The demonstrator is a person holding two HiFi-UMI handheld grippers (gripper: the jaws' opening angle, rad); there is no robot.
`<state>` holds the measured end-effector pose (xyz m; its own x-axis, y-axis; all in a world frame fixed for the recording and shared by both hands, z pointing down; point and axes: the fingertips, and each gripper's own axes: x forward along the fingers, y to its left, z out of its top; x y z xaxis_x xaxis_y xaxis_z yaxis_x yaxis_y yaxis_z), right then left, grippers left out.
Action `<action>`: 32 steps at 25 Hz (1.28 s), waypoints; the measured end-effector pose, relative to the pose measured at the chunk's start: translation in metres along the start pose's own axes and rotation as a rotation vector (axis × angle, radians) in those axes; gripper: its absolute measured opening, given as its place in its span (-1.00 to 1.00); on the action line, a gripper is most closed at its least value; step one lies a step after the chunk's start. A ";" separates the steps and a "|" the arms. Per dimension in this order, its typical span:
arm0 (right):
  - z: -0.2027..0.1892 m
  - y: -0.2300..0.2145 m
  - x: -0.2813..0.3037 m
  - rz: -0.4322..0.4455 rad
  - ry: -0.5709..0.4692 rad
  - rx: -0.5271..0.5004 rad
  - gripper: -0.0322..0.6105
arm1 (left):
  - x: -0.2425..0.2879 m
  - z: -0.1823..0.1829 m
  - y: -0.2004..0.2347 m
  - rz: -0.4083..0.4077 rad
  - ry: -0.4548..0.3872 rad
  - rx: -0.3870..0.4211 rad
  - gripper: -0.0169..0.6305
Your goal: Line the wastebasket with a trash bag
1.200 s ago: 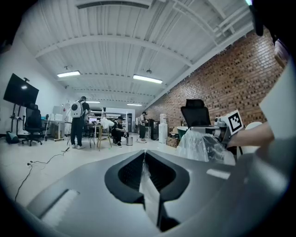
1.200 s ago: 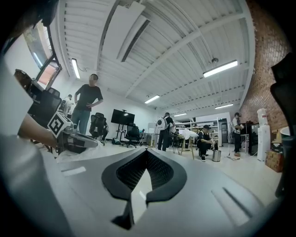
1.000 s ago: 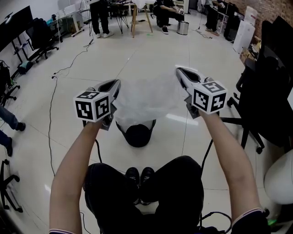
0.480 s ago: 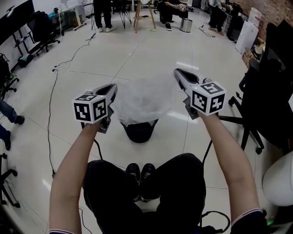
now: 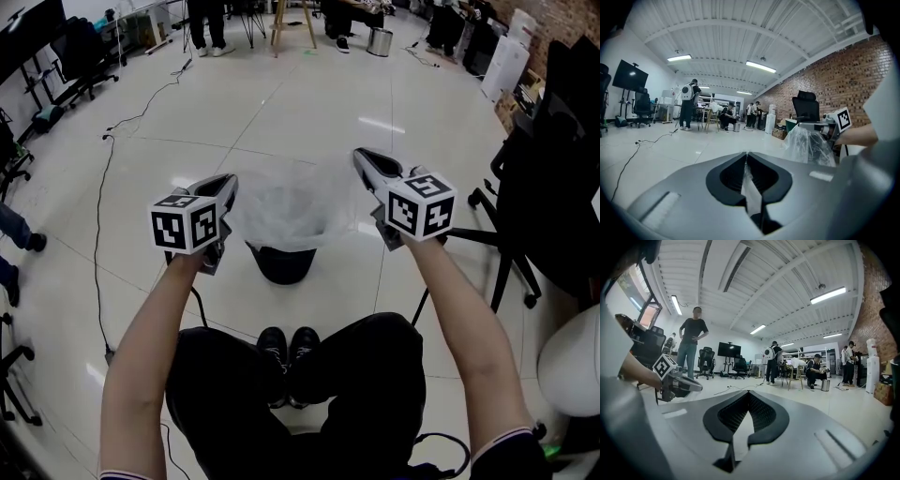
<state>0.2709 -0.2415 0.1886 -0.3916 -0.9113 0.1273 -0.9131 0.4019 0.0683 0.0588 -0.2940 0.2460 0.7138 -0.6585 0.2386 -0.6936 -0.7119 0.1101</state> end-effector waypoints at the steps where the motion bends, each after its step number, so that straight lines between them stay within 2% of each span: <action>1: -0.003 -0.001 0.001 -0.002 0.005 0.003 -0.90 | 0.000 -0.002 0.001 0.002 0.004 -0.002 -0.91; 14: -0.059 -0.005 0.018 -0.005 0.092 0.041 -0.90 | 0.005 -0.042 0.024 0.026 0.089 -0.005 -0.91; 23: -0.110 -0.019 0.027 -0.011 0.157 0.078 -0.90 | 0.011 -0.088 0.045 0.061 0.154 -0.033 -0.91; 32: -0.151 -0.039 0.027 -0.041 0.205 0.116 -0.90 | 0.006 -0.113 0.069 0.128 0.167 -0.060 -0.91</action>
<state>0.3129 -0.2684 0.3388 -0.3337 -0.8845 0.3260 -0.9393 0.3413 -0.0355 0.0043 -0.3202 0.3638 0.5970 -0.6896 0.4099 -0.7856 -0.6061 0.1244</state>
